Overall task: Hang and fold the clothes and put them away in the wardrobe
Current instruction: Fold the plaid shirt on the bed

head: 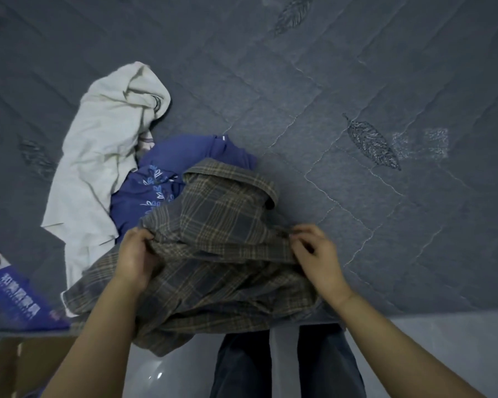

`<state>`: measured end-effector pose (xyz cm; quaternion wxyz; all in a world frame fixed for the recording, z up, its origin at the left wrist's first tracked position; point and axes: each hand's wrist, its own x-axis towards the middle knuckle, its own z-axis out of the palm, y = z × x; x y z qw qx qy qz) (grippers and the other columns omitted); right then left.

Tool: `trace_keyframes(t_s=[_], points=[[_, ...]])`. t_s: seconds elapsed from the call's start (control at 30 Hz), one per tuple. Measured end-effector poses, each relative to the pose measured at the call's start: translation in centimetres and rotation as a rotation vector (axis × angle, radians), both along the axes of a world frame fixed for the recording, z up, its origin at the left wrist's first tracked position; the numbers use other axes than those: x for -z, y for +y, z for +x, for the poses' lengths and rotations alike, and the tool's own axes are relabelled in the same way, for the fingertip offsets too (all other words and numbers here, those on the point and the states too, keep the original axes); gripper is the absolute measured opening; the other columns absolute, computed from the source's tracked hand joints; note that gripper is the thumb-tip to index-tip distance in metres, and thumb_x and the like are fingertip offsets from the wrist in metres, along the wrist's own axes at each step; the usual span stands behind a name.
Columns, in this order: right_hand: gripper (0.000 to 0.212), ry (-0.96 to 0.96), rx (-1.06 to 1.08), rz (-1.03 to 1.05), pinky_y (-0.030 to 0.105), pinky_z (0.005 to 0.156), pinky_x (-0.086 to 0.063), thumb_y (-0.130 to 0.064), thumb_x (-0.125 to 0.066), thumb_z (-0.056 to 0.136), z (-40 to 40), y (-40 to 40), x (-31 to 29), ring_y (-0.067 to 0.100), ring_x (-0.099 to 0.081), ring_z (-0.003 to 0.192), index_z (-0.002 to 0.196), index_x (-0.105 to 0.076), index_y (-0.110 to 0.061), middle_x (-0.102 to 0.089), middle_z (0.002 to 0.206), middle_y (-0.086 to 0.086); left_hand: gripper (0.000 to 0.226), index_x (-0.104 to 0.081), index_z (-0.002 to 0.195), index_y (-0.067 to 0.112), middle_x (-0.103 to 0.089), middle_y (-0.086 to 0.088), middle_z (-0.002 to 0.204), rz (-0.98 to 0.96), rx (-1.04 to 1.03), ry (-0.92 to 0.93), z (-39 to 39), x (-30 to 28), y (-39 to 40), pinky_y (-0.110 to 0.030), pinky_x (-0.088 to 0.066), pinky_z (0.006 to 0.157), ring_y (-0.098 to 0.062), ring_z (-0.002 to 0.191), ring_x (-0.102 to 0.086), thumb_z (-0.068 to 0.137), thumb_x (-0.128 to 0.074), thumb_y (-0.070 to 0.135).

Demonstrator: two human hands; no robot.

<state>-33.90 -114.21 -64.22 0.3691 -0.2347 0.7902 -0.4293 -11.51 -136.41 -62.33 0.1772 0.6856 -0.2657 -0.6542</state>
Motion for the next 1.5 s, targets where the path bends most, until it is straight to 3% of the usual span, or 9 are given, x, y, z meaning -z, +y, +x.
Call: trace_keyframes(t_s=[0.07, 0.13, 0.3, 0.47, 0.67, 0.97, 1.17, 1.33, 1.5], points=[[0.009, 0.01, 0.023, 0.051, 0.009, 0.089, -0.039, 0.002, -0.067, 0.087, -0.6, -1.5, 0.4, 0.023, -0.059, 0.103, 0.095, -0.07, 0.002, -0.062, 0.107, 0.014, 0.032, -0.051, 0.077, 0.012, -0.059, -0.009, 0.084, -0.027, -0.024, 0.056, 0.9, 0.6, -0.3, -0.033, -0.051, 0.066, -0.023, 0.077, -0.058, 0.075, -0.028, -0.01], [0.04, -0.152, -0.107, 0.106, 0.012, 0.095, -0.038, 0.004, -0.068, 0.084, -1.1, -2.9, 0.7, 0.022, -0.055, 0.115, 0.122, -0.059, 0.0, -0.059, 0.121, 0.013, 0.042, -0.06, 0.084, 0.011, -0.065, -0.01, 0.092, 0.001, -0.029, 0.171, 1.4, 0.5, -0.6, -0.032, -0.054, 0.073, -0.025, 0.085, -0.063, 0.069, -0.028, -0.012], [0.062, -0.507, -0.41, 0.239, 0.023, 0.109, -0.034, -0.009, -0.065, 0.089, -1.0, -5.2, 1.2, 0.01, -0.047, 0.127, 0.145, -0.041, -0.02, -0.049, 0.141, -0.005, 0.047, -0.067, 0.122, 0.009, -0.067, -0.012, 0.123, 0.265, 0.092, 0.461, 1.8, -0.5, -1.4, -0.045, -0.053, 0.092, -0.03, 0.113, -0.064, 0.088, -0.054, 0.037], [0.026, -0.485, -0.114, 0.204, 0.022, 0.085, -0.051, -0.001, -0.054, 0.095, -0.4, -4.3, 0.3, 0.017, -0.069, 0.091, 0.119, -0.064, 0.001, -0.072, 0.102, 0.01, 0.052, -0.067, 0.12, 0.011, -0.072, -0.014, 0.111, 0.216, 0.17, 0.146, 0.0, -1.9, -1.6, -0.04, -0.061, 0.067, -0.029, 0.095, -0.071, 0.079, -0.066, 0.043], [0.025, -0.72, 0.345, -0.077, 0.022, 0.066, -0.057, -0.008, -0.04, 0.101, -4.7, 0.6, -9.4, 0.014, -0.072, 0.078, 0.108, -0.064, -0.006, -0.076, 0.089, 0.003, 0.049, -0.065, 0.121, 0.009, -0.071, -0.013, 0.113, -0.053, 0.197, 0.252, -3.3, -10.5, -2.6, -0.033, -0.059, 0.071, -0.024, 0.1, -0.07, 0.081, -0.066, 0.038], [0.034, -0.513, 0.566, -0.417, 0.027, 0.082, -0.057, -0.01, -0.031, 0.102, -11.5, 8.3, -32.4, 0.017, -0.068, 0.095, 0.114, -0.062, -0.004, -0.072, 0.105, 0.006, 0.015, -0.069, 0.093, 0.012, -0.076, -0.003, 0.087, -0.414, 0.497, 0.597, -15.7, -34.1, -1.6, -0.029, -0.06, 0.072, -0.015, 0.082, -0.072, 0.088, -0.06, 0.023], [0.041, -0.439, 0.634, -0.728, 0.042, 0.097, -0.046, -0.02, -0.053, 0.082, -15.1, 13.7, -47.7, 0.029, -0.065, 0.101, 0.119, -0.061, -0.003, -0.066, 0.112, 0.014, 0.015, -0.075, 0.088, 0.014, -0.075, -0.004, 0.088, -0.473, 0.698, 0.802, -23.4, -47.9, -0.4, -0.029, -0.06, 0.071, -0.016, 0.082, -0.072, 0.089, -0.061, 0.02], [0.022, -0.121, 0.456, -0.654, 0.025, 0.067, -0.054, -0.007, -0.055, 0.073, -16.3, 16.9, -57.0, 0.022, -0.063, 0.082, 0.093, -0.061, -0.012, -0.064, 0.091, 0.008, 0.024, -0.08, 0.084, 0.015, -0.076, -0.005, 0.09, -0.489, 0.837, 0.942, -26.8, -55.0, 0.6, -0.028, -0.059, 0.07, -0.017, 0.083, -0.073, 0.091, -0.058, 0.016], [0.034, 0.031, 0.442, -0.721, 0.022, 0.072, -0.057, -0.027, -0.052, 0.086, -17.1, 21.0, -61.7, 0.017, -0.07, 0.096, 0.111, -0.071, -0.015, -0.074, 0.106, 0.003, 0.019, -0.079, 0.088, 0.012, -0.076, -0.007, 0.094, -0.436, 1.025, 1.037, -28.4, -58.3, 0.0, -0.03, -0.059, 0.073, -0.018, 0.087, -0.073, 0.08, -0.063, 0.015]])
